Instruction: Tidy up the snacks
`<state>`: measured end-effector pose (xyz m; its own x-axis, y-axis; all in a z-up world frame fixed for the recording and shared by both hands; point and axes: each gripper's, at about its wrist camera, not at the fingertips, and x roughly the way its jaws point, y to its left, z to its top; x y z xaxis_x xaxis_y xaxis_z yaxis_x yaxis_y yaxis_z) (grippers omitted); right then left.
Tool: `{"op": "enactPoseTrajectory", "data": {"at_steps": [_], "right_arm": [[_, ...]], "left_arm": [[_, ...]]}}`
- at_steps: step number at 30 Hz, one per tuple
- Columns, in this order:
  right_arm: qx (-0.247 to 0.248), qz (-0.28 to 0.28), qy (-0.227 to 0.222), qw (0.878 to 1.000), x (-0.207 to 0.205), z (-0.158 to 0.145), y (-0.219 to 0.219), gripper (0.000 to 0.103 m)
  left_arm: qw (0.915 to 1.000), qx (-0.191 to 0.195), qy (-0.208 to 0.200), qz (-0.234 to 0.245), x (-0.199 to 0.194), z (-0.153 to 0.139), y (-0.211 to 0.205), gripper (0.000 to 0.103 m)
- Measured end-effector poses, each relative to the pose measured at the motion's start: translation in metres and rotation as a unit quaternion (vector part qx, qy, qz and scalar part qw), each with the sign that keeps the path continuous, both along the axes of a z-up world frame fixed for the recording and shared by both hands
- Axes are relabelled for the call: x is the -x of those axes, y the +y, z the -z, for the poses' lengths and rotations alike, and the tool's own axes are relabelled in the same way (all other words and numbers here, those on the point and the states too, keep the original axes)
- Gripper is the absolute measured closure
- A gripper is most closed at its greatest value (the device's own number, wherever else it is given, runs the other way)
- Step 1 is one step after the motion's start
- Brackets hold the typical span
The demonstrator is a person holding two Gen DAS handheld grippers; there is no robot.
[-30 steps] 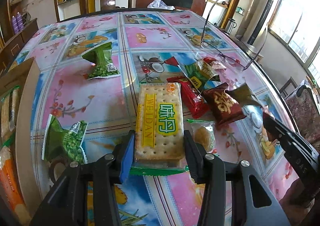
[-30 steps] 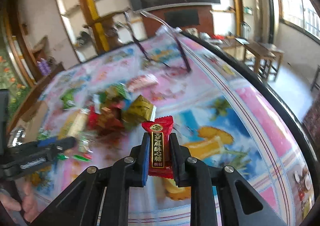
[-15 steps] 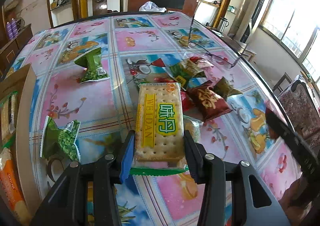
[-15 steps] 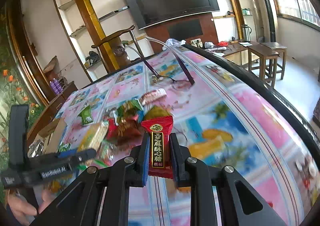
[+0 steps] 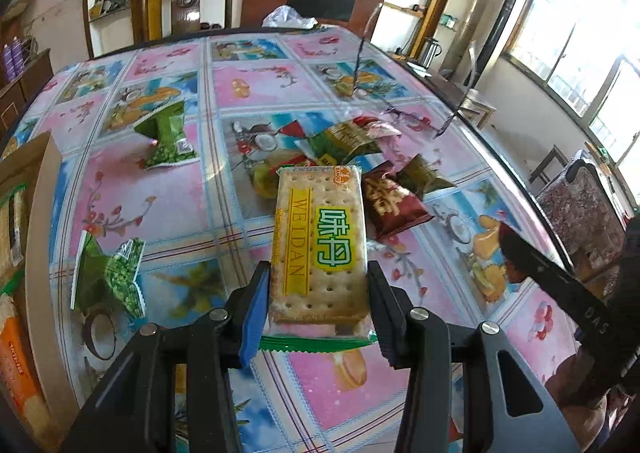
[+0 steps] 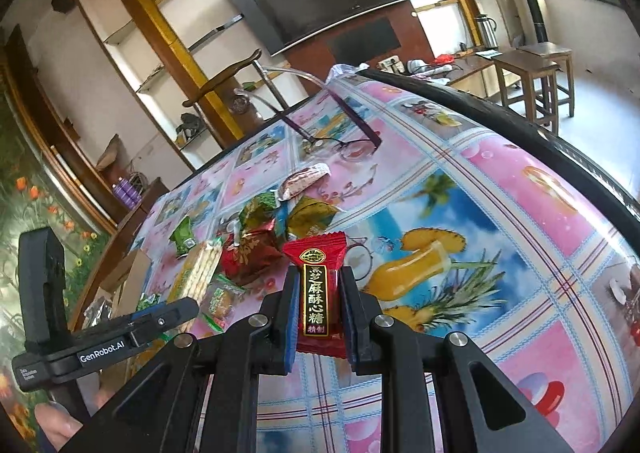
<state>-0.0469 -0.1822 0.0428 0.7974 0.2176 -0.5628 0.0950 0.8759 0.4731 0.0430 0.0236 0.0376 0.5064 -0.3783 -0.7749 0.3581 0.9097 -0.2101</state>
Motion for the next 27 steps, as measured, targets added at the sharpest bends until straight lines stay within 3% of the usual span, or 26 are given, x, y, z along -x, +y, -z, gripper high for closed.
{"op": "enactPoseTrajectory", "data": {"at_steps": [27], "right_arm": [[-0.004,-0.032,-0.017,0.999,0.000,-0.002,0.006,0.083]], "left_arm": [[0.9986,0.037,-0.015,0.034,0.014,-0.012,-0.008,0.058]]}}
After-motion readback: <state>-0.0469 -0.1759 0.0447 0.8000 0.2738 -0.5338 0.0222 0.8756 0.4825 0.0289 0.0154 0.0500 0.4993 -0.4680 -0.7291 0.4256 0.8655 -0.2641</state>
